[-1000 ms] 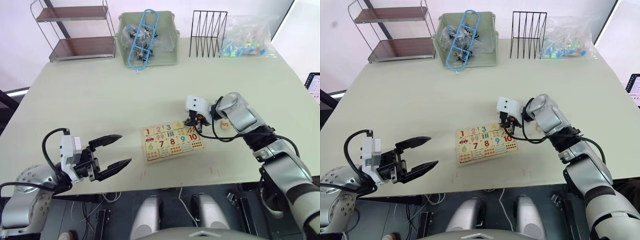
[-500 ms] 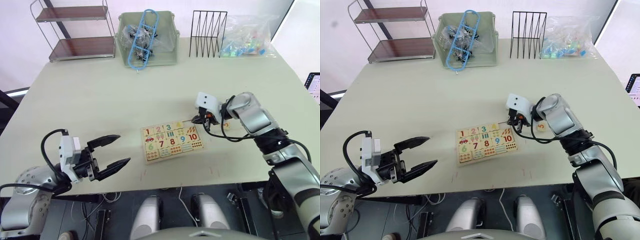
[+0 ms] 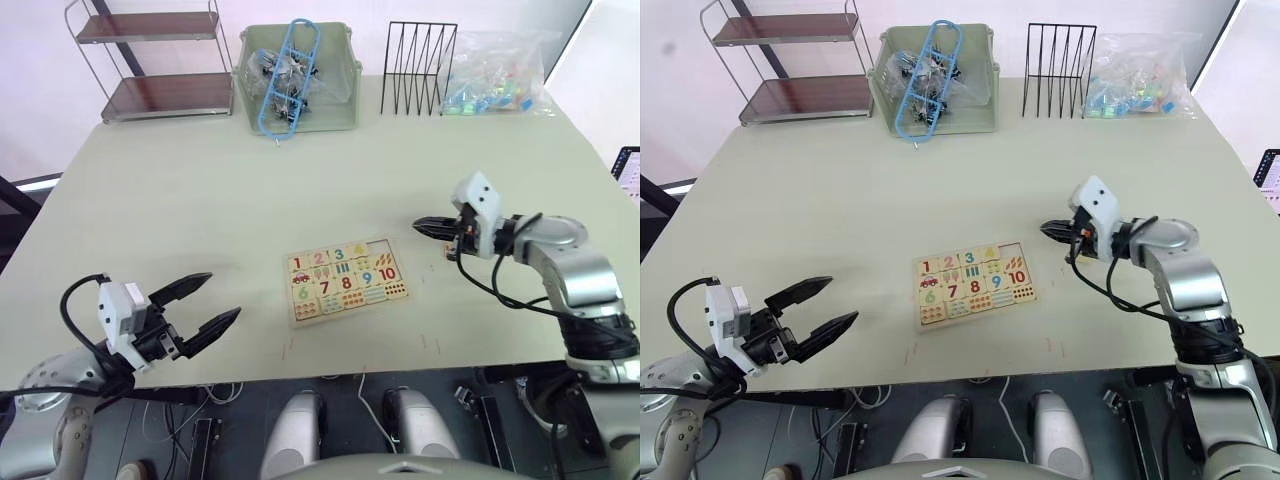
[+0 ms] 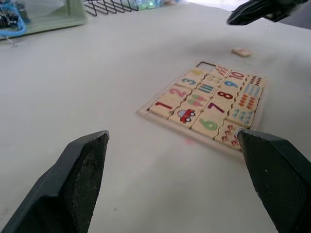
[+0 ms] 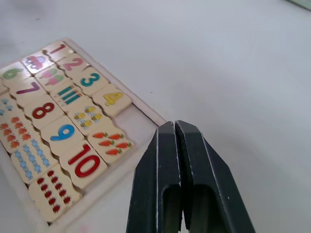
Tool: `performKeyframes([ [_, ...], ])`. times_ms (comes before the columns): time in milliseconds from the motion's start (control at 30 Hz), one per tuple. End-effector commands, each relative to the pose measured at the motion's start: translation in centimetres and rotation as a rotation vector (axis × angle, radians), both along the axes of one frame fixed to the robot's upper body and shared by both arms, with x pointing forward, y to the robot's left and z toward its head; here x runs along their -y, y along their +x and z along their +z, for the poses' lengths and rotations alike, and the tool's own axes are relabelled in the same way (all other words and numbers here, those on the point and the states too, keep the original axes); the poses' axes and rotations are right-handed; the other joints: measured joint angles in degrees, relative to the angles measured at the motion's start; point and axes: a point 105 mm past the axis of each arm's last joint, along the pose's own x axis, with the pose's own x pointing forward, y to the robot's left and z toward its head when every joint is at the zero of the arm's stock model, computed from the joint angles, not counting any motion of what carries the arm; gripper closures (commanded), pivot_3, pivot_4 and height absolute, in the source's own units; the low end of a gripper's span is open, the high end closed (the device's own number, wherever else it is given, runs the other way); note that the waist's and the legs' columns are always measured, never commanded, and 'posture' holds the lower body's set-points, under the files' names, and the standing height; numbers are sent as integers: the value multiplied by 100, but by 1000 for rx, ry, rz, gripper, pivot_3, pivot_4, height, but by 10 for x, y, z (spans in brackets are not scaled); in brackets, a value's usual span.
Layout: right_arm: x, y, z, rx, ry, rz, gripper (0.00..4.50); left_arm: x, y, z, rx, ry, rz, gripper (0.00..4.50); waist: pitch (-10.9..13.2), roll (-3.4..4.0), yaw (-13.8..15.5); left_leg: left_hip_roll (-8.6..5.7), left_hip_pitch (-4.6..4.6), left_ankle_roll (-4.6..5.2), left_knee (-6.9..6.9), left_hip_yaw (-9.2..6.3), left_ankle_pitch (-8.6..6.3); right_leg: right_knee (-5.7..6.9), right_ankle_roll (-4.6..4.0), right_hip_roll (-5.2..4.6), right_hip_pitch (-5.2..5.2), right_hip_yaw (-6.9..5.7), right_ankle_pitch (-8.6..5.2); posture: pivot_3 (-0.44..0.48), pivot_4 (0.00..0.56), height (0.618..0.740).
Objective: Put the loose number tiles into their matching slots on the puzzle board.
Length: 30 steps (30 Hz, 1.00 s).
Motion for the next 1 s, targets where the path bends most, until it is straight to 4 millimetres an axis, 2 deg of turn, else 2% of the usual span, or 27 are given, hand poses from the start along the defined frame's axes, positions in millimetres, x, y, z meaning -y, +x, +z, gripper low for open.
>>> performKeyframes([
  [33,17,-9,20,85,76,-51,3954,-11,0,5,37,21,58,0,0,0,1,0,0,0,0,0,0,0,0,1,0,0,0,0,150,740],
  [67,25,-11,20,95,89,-79,3662,-14,0,3,34,27,71,0,0,0,2,0,0,0,-1,1,0,0,0,1,0,-1,0,0,150,740],
  [133,39,-16,17,111,99,-132,2697,-18,-1,1,30,41,93,0,0,-1,17,0,0,0,-1,2,0,0,1,1,0,0,0,0,150,740],
  [167,46,-18,15,123,103,-159,2018,-20,0,0,31,42,104,0,0,-2,21,0,0,0,-1,3,0,-1,1,1,0,0,0,0,150,740],
  [233,56,-23,12,155,116,-193,1049,-23,0,1,33,38,119,0,-1,-4,27,0,1,0,0,9,0,-1,0,1,1,1,-1,0,150,740],
  [300,68,-32,6,164,135,-230,299,-24,-1,1,31,43,128,0,-1,-3,43,0,1,0,0,14,0,-1,-1,2,3,0,-2,0,150,740],
  [333,76,-37,2,165,135,-250,68,-25,-2,0,29,45,130,0,-1,-4,57,0,1,0,0,15,0,-1,0,2,3,0,-2,0,150,740],
  [567,118,-80,-29,139,156,-343,68,-24,-15,-9,3,51,151,0,-4,-9,115,2,8,1,2,23,0,-3,2,3,9,4,-4,0,150,740],
  [700,131,-101,-41,128,163,-341,68,-26,-20,-10,-1,35,181,0,-2,-11,112,3,9,1,2,22,-1,-6,13,2,13,2,-12,0,150,740],
  [867,146,-115,-53,119,174,-375,68,-25,-27,-18,-23,43,191,0,-3,-12,108,7,13,2,2,17,-1,-6,21,3,12,7,-18,0,150,740],
  [1000,149,-118,-59,130,173,-400,68,-24,-25,-18,-17,35,203,0,-3,-12,114,7,12,2,2,19,-2,-6,21,2,13,7,-18,0,150,740],
])
